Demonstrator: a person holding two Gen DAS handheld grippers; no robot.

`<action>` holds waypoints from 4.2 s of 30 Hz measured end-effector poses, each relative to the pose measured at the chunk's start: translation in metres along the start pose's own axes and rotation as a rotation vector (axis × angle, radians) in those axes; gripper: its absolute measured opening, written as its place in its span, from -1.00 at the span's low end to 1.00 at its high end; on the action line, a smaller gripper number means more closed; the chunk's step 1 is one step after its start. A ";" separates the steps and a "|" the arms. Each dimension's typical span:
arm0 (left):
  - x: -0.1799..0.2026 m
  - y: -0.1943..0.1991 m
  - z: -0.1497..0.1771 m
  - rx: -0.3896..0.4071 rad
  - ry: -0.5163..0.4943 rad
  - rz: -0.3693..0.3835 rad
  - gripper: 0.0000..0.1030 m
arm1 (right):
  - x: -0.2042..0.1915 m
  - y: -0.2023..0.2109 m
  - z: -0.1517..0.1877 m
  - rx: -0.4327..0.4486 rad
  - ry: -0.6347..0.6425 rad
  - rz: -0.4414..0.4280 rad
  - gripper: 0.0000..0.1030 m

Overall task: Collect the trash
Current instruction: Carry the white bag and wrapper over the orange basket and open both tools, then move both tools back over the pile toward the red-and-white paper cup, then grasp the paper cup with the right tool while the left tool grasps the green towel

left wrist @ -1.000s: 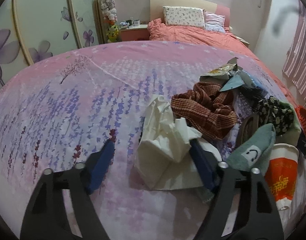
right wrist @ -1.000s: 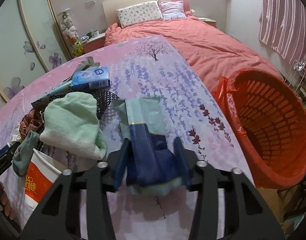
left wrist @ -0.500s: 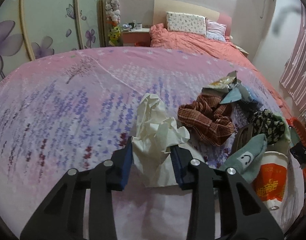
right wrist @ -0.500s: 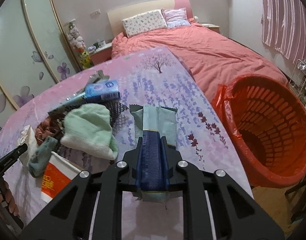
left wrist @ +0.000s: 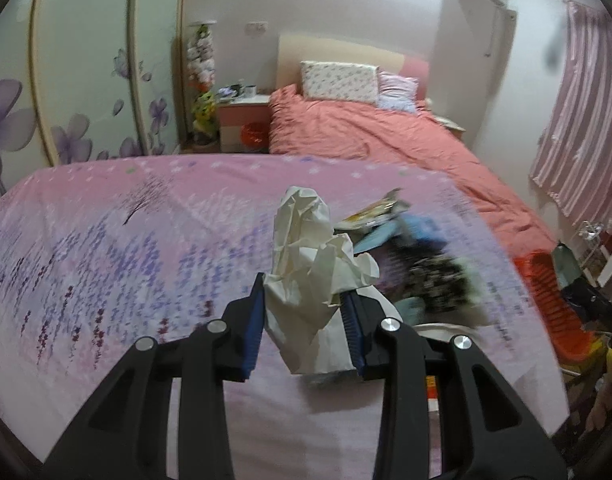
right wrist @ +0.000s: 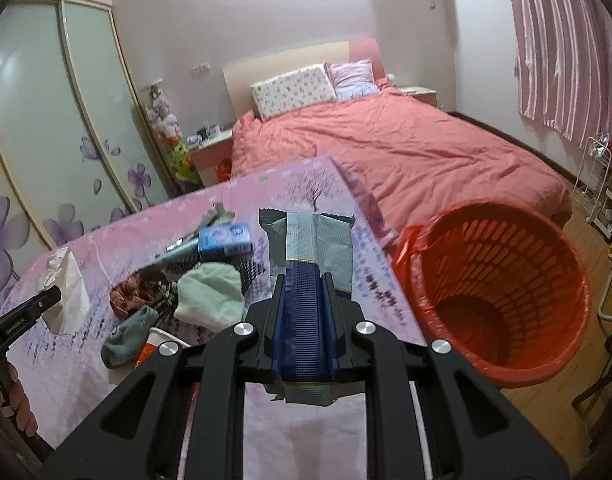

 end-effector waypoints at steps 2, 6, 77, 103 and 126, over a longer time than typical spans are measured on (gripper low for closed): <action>0.019 0.005 -0.007 0.017 -0.009 0.028 -0.31 | 0.007 0.005 -0.006 0.020 -0.006 0.006 -0.67; 0.062 0.015 -0.018 0.045 -0.032 0.095 -0.31 | 0.023 0.015 -0.016 0.055 -0.016 0.022 -0.67; 0.121 -0.019 0.071 -0.083 -0.130 0.032 0.72 | 0.061 -0.002 0.025 -0.014 -0.018 0.047 0.40; -0.063 0.004 0.088 -0.097 0.068 -0.188 0.72 | -0.133 -0.018 0.109 -0.210 0.148 -0.142 0.72; -0.027 -0.008 0.090 -0.084 0.034 -0.089 0.72 | -0.107 -0.052 0.104 -0.196 0.132 0.012 0.59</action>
Point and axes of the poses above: each gripper's, at about its wrist camera, not at the fingertips, and y roughly against the way its jaws point, x to its right, z to its underside, the point moved 9 cm from there along -y, roughly the way its jaws point, and after that the axes turned 15 degrees about x, right-handed, at the moved point
